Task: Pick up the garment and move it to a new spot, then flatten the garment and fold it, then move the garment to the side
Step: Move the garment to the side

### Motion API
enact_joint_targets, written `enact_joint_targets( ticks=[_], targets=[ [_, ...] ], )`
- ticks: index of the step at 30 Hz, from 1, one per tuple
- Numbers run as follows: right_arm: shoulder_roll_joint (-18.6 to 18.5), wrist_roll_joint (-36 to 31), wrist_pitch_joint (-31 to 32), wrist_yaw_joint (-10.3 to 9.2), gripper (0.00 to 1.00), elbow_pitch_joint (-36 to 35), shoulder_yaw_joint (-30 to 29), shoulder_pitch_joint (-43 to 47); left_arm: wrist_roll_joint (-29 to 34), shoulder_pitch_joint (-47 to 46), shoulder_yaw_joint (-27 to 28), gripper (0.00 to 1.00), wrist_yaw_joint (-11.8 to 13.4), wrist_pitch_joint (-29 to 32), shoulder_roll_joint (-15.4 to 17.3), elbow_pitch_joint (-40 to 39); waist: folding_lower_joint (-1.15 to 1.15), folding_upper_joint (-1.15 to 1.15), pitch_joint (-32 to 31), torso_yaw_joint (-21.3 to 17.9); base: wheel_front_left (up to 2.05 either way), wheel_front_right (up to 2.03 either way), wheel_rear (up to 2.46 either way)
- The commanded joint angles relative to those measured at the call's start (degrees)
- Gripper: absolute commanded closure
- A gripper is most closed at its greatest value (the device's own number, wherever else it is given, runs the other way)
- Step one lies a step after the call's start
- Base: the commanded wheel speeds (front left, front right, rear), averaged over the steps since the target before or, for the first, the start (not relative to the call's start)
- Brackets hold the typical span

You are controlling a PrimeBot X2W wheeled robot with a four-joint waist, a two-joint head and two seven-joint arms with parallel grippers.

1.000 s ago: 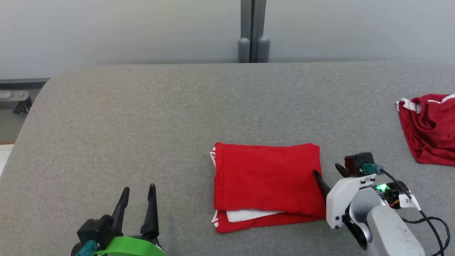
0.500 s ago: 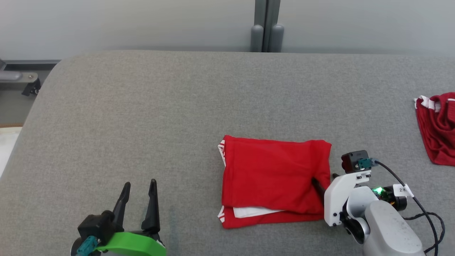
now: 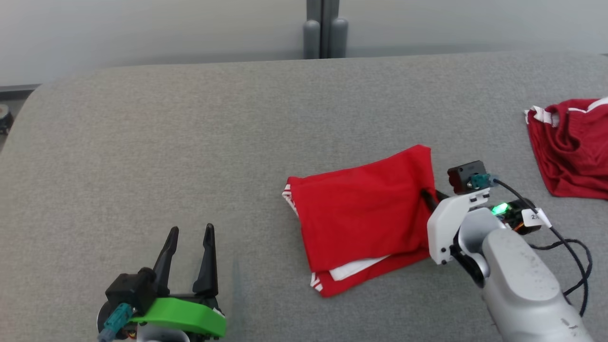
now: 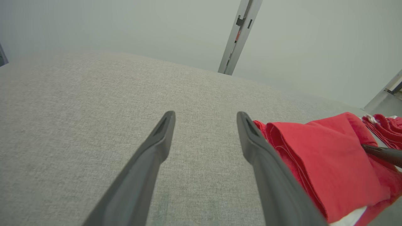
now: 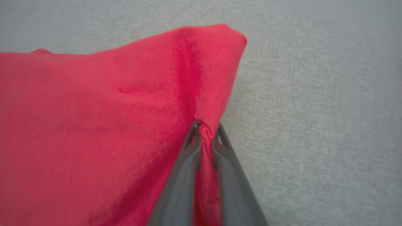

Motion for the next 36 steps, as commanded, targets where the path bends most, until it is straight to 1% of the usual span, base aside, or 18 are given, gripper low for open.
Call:
enact_joint_targets(
  ticks=[1, 6, 10, 14, 19, 22, 26, 32, 36],
  targets=[
    [-1.7, -0.6, -0.3, -0.12, 1.00, -0.5, -0.3, -0.9, 0.2, -1.2, 0.0, 0.00, -0.2, 0.0, 0.1, -0.3, 0.00, 0.00, 1.8, -3.5, 0.00, 0.00, 0.00],
    [-6.3, -1.5, 0.1, -0.11, 1.00, -2.6, -1.1, -3.0, 0.9, -2.6, -0.7, 0.00, -0.2, 0.0, 0.1, -1.2, 0.00, 0.00, 4.1, -9.0, 0.00, 0.00, 0.00],
    [-8.7, -1.7, 0.2, -0.11, 1.00, -4.3, -3.0, -4.4, 1.8, -3.7, -0.9, 0.00, -0.2, 0.0, 0.6, -1.5, 0.00, 0.00, 6.2, -13.7, 0.00, 0.00, 0.00],
    [-9.0, -1.7, -0.2, -0.11, 1.00, -5.8, -4.8, -5.6, 2.4, -5.1, -1.3, 0.00, -0.2, 0.0, 1.6, -1.6, 0.00, 0.00, 8.3, -17.9, 0.00, 0.00, 0.00],
    [-8.0, -1.8, -1.1, -0.11, 1.00, -6.6, -7.1, -6.5, 2.9, -6.8, -2.5, 0.00, -0.2, 0.0, 2.8, -1.3, 0.00, 0.00, 10.2, -21.1, 0.00, 0.00, 0.00],
    [-7.3, -2.3, -1.5, -0.11, 1.00, -6.7, -7.8, -7.1, 2.8, -7.6, -3.0, 0.00, -0.2, 0.0, 3.4, -1.1, 0.00, 0.00, 11.0, -22.0, 0.00, 0.00, 0.00],
    [-6.6, -2.7, -1.8, -0.11, 1.00, -6.5, -8.5, -7.5, 2.5, -8.4, -3.5, 0.00, -0.2, 0.0, 3.7, -0.8, 0.00, 0.00, 11.5, -22.0, 0.00, 0.00, 0.00],
    [-6.1, -3.1, -1.7, -0.11, 1.00, -7.1, -8.6, -10.4, 2.4, -8.8, -3.7, 0.00, -0.2, 0.0, 4.0, -1.1, 0.00, 0.00, 12.0, -20.4, 0.00, 0.00, 0.00],
    [-6.6, -3.6, -0.8, -0.11, 1.00, -6.7, -9.3, -13.9, 2.5, -9.4, -3.7, 0.00, -0.2, 0.0, 4.0, -1.7, 0.00, 0.00, 12.5, -19.0, 0.00, 0.00, 0.00]
  ],
)
